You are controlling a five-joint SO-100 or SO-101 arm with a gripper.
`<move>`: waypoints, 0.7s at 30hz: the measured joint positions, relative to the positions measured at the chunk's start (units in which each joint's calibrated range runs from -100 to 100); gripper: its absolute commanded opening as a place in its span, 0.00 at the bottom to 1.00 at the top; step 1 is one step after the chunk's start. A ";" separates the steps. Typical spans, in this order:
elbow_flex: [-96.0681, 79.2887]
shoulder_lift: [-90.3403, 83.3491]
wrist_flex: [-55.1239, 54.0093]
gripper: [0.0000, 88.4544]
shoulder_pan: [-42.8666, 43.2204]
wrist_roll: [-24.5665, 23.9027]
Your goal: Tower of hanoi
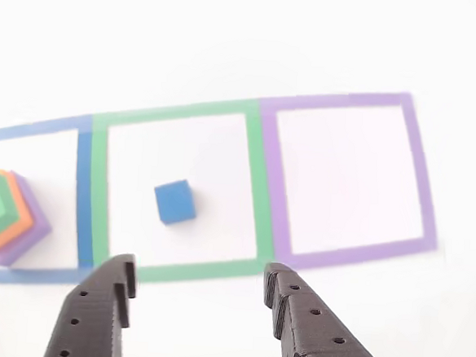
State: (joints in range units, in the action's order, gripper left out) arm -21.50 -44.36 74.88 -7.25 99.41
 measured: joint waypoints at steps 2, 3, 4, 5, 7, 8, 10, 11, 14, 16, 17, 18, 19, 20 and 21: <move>-6.01 -0.51 -6.26 0.29 -0.25 0.00; -8.88 -0.76 -9.47 0.30 -0.25 0.00; -12.10 -1.10 -12.44 0.31 -0.25 0.00; -15.32 -1.44 -15.97 0.32 -0.25 0.00; -21.58 -1.52 -23.19 0.32 -0.25 0.00; -24.54 -1.52 -26.65 0.33 -0.16 0.00; -30.20 -1.52 -33.55 0.33 0.33 0.00; -32.90 -1.52 -37.00 0.33 0.65 0.00; -40.73 -1.35 -47.99 0.32 1.64 0.00; -44.56 -0.42 -54.90 0.33 2.21 0.00; -46.21 0.25 -57.87 0.33 2.37 0.00; -47.78 1.18 -61.08 0.33 2.46 0.00; -49.35 1.94 -63.88 0.33 2.62 0.00; -50.74 2.70 -66.61 0.33 2.95 0.00; -51.96 3.46 -69.02 0.32 3.19 0.00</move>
State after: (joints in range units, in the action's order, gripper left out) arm -73.46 -40.90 5.86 -4.05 99.41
